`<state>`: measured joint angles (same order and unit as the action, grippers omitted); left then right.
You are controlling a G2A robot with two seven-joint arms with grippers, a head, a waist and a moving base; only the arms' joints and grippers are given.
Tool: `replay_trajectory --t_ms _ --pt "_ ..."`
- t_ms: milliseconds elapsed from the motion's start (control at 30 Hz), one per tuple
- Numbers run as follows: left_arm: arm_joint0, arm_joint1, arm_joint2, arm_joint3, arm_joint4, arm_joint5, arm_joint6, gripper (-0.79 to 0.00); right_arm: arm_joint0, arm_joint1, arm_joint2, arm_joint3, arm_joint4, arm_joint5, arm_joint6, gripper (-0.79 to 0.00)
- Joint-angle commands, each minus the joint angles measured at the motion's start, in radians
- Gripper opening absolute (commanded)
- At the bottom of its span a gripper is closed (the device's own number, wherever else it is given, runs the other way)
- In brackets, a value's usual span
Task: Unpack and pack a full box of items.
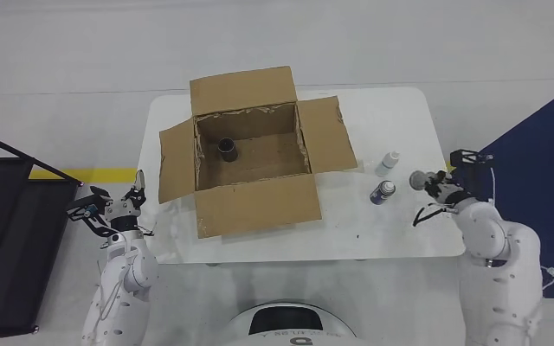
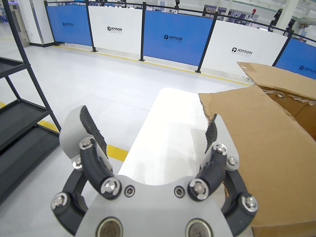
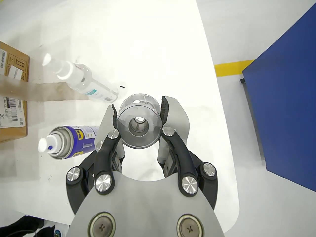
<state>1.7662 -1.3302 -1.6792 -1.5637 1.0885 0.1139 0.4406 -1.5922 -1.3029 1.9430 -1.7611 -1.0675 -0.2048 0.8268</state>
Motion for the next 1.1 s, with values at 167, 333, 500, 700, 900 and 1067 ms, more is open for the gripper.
replay_trajectory --t_ms 167,333,500,700,900,1067 --pt "0.0 0.0 0.0 0.0 0.0 0.0 0.0 0.0 0.102 0.017 -0.051 0.134 -0.053 -0.027 0.088 -0.785" --pt "0.0 0.0 0.0 0.0 0.0 0.0 0.0 0.0 0.11 0.025 -0.05 0.156 -0.058 -0.032 0.09 -0.523" --pt "0.0 0.0 0.0 0.0 0.0 0.0 0.0 0.0 0.088 0.032 -0.037 0.133 -0.045 -0.047 0.065 -0.049" --pt "0.0 0.0 0.0 0.0 0.0 0.0 0.0 0.0 0.02 0.038 -0.001 0.038 0.003 -0.092 -0.018 0.0" --pt "0.0 0.0 0.0 0.0 0.0 0.0 0.0 0.0 -0.066 0.041 0.071 -0.073 0.134 -0.225 -0.224 0.0" --pt "0.0 0.0 0.0 0.0 0.0 0.0 0.0 0.0 -0.098 0.051 0.089 -0.12 0.224 -0.515 -0.382 -0.049"
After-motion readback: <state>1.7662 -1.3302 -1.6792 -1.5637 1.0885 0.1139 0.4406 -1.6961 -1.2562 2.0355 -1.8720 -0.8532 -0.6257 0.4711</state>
